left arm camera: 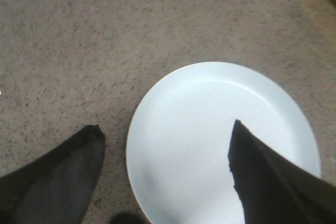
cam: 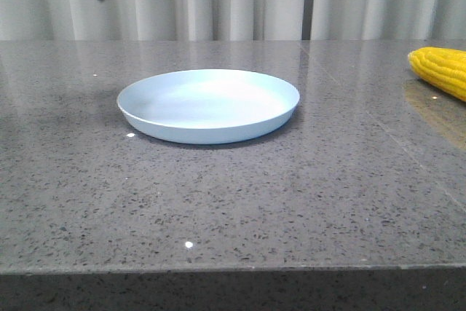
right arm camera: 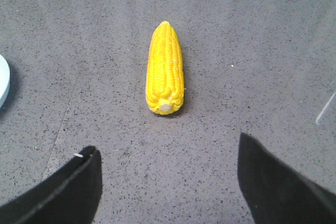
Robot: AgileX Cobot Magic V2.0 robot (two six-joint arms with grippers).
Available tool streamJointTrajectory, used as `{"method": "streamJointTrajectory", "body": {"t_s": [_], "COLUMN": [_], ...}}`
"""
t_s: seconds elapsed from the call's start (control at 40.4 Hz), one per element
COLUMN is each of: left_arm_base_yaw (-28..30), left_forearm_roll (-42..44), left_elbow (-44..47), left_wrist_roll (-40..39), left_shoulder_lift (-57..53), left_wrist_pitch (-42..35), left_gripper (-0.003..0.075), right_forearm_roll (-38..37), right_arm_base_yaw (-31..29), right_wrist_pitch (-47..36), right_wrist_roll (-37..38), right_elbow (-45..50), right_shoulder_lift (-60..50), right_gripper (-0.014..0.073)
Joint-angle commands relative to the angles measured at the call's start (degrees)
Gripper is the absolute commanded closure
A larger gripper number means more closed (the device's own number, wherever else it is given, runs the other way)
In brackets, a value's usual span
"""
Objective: Place corn on plate with both arms
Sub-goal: 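Push the pale blue plate toward the table center with the left gripper, then lower the open right gripper over the yellow corn cob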
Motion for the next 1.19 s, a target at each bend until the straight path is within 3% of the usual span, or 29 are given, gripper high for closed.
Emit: {"method": "streamJointTrajectory", "body": {"t_s": [0.0, 0.347, 0.743, 0.916, 1.163], "left_arm_base_yaw": [-3.74, -14.96, -15.56, -15.56, -15.56], "left_forearm_roll": [2.06, 7.82, 7.82, 7.82, 7.82], "left_elbow": [0.21, 13.53, 23.81, 23.91, 23.91], "left_wrist_roll": [0.07, 0.07, 0.07, 0.07, 0.07], "left_shoulder_lift": [-7.91, -27.17, -41.02, -41.3, -41.18], "left_wrist_pitch": [-1.6, -1.37, -1.37, -1.28, -1.39], "left_gripper": [0.0226, 0.0226, 0.0226, 0.0226, 0.0226], "right_forearm_roll": [-0.16, -0.16, -0.13, 0.04, 0.37], "right_arm_base_yaw": [-0.27, -0.27, -0.27, -0.27, -0.27], "right_wrist_pitch": [-3.88, -3.88, -2.8, 2.43, 5.9], "right_wrist_roll": [-0.54, -0.54, -0.54, -0.54, -0.54], "right_elbow": [-1.91, -1.91, -2.89, -7.61, -17.71], "right_shoulder_lift": [0.7, 0.7, 3.32, 10.76, 25.1], "right_gripper": [0.0033, 0.0033, 0.0027, -0.0064, -0.0061]}}
